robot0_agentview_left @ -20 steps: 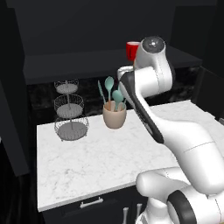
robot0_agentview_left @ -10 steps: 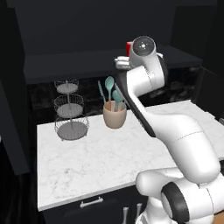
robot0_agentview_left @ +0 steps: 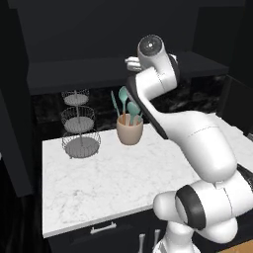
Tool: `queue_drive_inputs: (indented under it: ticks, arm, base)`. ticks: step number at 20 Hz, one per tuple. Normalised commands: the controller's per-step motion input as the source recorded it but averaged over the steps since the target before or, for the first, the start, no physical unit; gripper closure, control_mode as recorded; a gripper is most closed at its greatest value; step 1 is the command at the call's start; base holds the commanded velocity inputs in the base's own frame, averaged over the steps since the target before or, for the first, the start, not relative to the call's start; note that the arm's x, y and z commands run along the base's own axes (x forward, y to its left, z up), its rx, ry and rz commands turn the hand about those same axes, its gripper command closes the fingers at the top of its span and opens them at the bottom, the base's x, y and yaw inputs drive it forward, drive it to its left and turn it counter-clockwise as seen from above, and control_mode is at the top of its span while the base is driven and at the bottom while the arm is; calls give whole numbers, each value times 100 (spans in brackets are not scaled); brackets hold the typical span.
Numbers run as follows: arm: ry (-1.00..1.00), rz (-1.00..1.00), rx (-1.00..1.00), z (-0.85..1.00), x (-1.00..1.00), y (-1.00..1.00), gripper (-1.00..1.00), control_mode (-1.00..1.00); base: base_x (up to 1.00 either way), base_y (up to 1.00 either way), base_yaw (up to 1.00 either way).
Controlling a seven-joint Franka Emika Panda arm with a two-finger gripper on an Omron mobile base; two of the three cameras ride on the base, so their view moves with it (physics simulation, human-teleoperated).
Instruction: Gather all objects into one cabinet and sort the glasses and bowls to opposite sides.
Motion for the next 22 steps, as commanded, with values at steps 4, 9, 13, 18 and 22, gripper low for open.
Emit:
queue_drive_inputs:
  ticks: [4, 9, 13, 18, 22]
  arm:
    - [-2, 0, 2, 17, 24, 0, -100, -100]
    - [-1, 0, 3, 13, 22, -4, -100, -100]
    - [0, 0, 3, 13, 25, -3, -100, -100]
    - [-1, 0, 0, 1, 20, 0, -100, -100]
    - [0, 0, 0, 0, 32, 0, -100, -100]
  base:
    - [0, 0, 0]
    - [0, 0, 0]
    - [0, 0, 0]
    - [0, 0, 0]
    - [0, 0, 0]
